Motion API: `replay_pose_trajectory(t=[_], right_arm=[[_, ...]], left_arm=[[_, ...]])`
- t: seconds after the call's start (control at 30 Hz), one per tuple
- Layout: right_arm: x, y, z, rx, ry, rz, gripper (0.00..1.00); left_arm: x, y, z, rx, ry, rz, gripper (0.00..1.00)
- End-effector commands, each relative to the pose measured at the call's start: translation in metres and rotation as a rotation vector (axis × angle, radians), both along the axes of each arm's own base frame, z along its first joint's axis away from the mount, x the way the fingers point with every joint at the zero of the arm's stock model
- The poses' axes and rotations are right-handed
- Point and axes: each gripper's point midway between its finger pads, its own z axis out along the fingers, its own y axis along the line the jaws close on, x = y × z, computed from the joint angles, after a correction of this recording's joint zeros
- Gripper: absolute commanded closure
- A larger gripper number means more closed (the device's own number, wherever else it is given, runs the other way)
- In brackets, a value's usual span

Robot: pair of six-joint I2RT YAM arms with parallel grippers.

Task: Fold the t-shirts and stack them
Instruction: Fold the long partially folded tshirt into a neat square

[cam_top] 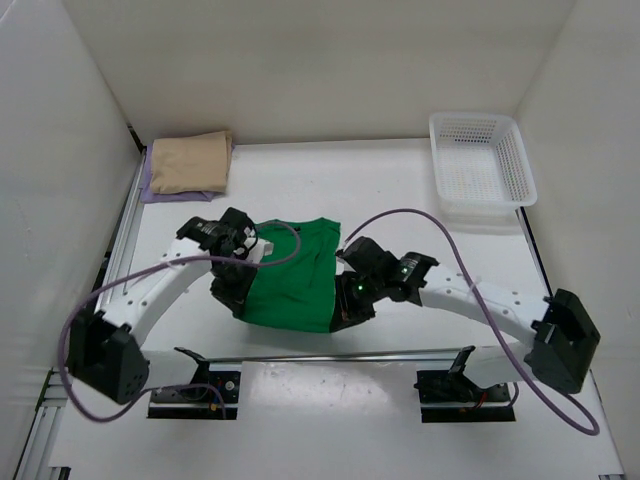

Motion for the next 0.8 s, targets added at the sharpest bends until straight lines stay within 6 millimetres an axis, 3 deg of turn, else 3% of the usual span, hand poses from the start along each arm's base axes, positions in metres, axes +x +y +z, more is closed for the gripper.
replay_pose_trajectory(t=[0.0,0.07,0.17,0.3,0.33,0.4,0.53,0.57,0.6,0.7,0.77], right_arm=[[-0.015,-0.01,0.011,-0.046,-0.007,-0.098,1.0],[-0.015,-0.007,0.023,-0.019,-0.029,-0.125,1.0],[-0.005,0.001,0.036,0.003,-0.062,-0.151,1.0],[0.027,0.005,0.045,-0.037,-0.113,-0.143,1.0],[0.043,0.011,0.048,-0.036,-0.114,-0.157,1.0],[0.051,0.014,0.047,-0.039,-0.088,-0.129,1.0],[0.089,0.013,0.033,-0.061,-0.021,-0.179,1.0],[0.095,0.014,0.033,-0.057,-0.008,-0.189,1.0],[0.11,0.013,0.038,-0.039,-0.014,-0.209,1.0],[0.125,0.013,0.028,-0.054,0.015,-0.216,1.0],[0.138,0.01,0.018,-0.067,0.038,-0.233,1.0]], left_arm=[[-0.024,0.041,0.014,0.171,-0.069,-0.049,0.9],[-0.017,0.045,0.02,0.192,-0.116,-0.045,0.9],[-0.001,0.037,0.039,0.155,-0.19,-0.035,0.9],[0.02,0.025,0.048,0.112,-0.164,0.007,0.9],[0.026,0.021,0.045,0.105,-0.128,0.017,0.9],[0.045,0.015,0.051,0.072,-0.137,0.056,0.9],[0.085,0.007,0.049,0.04,-0.123,0.11,0.9],[0.093,0.005,0.042,0.036,-0.089,0.119,0.9],[0.106,0.004,0.048,0.015,-0.106,0.14,0.9],[0.134,-0.001,0.041,-0.011,-0.096,0.166,0.9],[0.154,-0.006,0.048,-0.042,-0.118,0.179,0.9]])
